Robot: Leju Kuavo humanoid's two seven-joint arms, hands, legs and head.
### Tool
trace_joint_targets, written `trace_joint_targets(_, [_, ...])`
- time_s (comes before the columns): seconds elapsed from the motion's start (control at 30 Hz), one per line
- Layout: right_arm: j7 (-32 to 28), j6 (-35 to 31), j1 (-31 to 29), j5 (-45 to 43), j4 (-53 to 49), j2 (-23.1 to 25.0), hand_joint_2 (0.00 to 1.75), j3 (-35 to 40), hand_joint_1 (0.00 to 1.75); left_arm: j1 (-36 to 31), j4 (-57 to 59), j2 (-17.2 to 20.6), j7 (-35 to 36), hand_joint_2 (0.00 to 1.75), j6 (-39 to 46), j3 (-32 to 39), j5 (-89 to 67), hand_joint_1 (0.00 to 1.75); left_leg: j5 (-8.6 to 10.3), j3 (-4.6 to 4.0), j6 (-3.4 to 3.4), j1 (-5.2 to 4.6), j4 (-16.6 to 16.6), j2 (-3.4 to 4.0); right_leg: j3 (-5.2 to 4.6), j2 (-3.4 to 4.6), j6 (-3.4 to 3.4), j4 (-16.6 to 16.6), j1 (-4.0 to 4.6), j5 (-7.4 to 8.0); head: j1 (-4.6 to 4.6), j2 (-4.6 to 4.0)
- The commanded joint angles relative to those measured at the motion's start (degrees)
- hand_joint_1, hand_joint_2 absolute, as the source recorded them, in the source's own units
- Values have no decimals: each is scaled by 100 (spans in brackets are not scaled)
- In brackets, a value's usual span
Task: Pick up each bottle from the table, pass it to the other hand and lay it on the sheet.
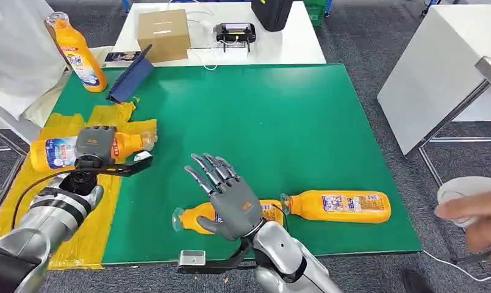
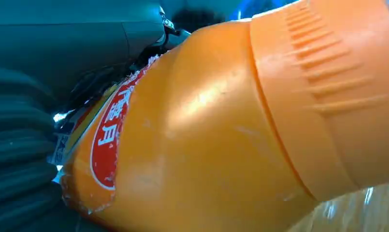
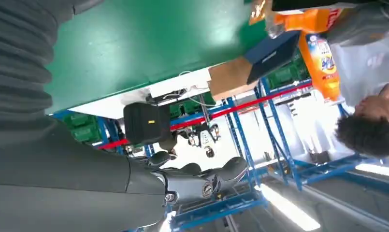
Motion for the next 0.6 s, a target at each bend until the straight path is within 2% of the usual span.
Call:
trace_joint_targets(0.03, [144,237,-305,-113,450,-317,175,353,0,71,1125,-95,-391,175,-166,1298,840,152,-12,32,-5,5,-3,12,28,39,-6,-7,1,-4,2,0])
trace_joint_targets(0.07, [162,249,-306,-103,478,-327,175,353,0,116,1119,-119,-463,175,-154,1389,926,120,-19,45,-8,9,-2,12,41,49,-9,-8,3,-10,2,0])
trace_joint_targets(0.13, [158,250,-308,-106,489,-334,175,351,0,134,1117,-127,-460,175,-138,1391,925,120,-8,25,-4,4,-6,1,24,22,-5,-8,0,-5,2,0])
trace_joint_targets(0.17, [246,268,-318,-44,538,-325,175,334,0,163,1081,-206,-710,175,-187,1710,1250,2,-15,38,-6,8,-3,-2,38,30,-7,-8,3,-11,2,0])
trace_joint_targets(0.33, [421,474,-365,-23,792,-388,175,248,0,297,930,-496,-1808,175,-252,2726,2296,0,-11,36,-3,6,-6,-5,37,24,-5,-10,0,-8,0,0])
trace_joint_targets(0.6, [427,484,-379,-21,836,-370,175,238,0,296,893,-529,-1951,175,-320,2883,2472,0,-7,29,-5,4,-4,-20,33,15,-6,-7,-1,-6,2,0])
